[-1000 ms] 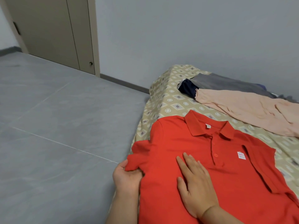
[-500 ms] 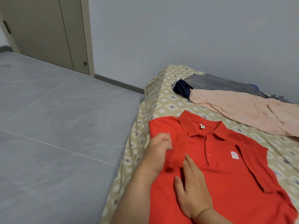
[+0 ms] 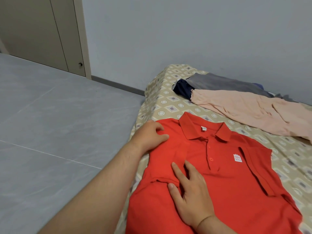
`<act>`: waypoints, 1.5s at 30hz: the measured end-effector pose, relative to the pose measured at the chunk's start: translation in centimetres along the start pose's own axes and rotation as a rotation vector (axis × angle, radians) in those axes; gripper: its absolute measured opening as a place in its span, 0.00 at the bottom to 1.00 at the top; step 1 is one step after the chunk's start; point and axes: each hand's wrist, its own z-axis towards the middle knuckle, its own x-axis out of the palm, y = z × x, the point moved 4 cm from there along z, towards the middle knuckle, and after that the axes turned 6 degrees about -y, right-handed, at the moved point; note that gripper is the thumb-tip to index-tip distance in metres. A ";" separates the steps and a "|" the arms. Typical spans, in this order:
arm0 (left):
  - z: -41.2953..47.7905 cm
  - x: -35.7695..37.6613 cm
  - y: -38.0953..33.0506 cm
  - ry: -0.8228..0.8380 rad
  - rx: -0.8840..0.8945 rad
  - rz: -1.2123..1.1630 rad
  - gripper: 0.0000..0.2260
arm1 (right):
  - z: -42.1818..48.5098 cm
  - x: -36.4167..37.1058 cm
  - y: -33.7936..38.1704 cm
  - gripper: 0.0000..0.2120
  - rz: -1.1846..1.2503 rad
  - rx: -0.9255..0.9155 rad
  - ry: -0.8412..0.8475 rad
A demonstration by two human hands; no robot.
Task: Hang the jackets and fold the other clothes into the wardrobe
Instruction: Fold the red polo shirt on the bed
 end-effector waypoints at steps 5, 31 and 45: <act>2.4 -0.2 -0.6 -0.029 0.102 0.183 0.11 | 0.1 0.0 -0.1 0.26 -0.034 -0.014 -0.015; -16.1 1.8 0.1 -0.348 0.089 0.049 0.14 | -0.4 -0.5 0.7 0.20 -0.068 -0.244 -0.159; -15.8 1.7 -0.2 -0.308 0.019 0.089 0.22 | -0.5 -0.7 0.4 0.17 0.001 -0.197 -0.196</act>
